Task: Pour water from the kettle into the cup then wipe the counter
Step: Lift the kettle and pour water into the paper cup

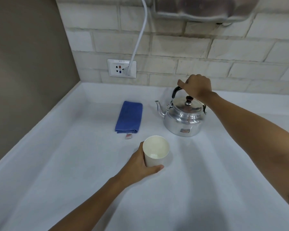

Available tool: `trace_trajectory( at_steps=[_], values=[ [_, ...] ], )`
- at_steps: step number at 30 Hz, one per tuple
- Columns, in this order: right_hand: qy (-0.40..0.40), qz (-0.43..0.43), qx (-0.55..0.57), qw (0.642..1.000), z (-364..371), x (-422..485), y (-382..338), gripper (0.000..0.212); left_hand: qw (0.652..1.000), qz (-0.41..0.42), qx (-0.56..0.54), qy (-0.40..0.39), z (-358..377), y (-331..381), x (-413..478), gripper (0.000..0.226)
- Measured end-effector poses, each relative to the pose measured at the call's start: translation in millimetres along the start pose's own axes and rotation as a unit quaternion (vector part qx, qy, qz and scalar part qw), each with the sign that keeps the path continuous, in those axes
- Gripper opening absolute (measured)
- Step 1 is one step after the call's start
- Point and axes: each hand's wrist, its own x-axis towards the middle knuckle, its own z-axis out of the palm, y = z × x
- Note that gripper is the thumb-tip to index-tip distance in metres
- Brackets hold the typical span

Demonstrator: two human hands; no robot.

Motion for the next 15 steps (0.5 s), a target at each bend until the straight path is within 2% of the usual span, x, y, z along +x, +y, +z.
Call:
trace_trajectory(
  at_steps=[8, 15],
  values=[
    [0.031, -0.045, -0.016, 0.998, -36.1, -20.2, -0.2, 0.057, 1.000, 0.015, 0.015, 0.010, 0.2, 2.5, -0.5, 0.081],
    [0.045, -0.093, -0.049, 0.993, -77.0, -51.9, -9.5, 0.056, 1.000, 0.021, 0.015, 0.015, 0.1, 5.5, -3.5, 0.076]
  ],
)
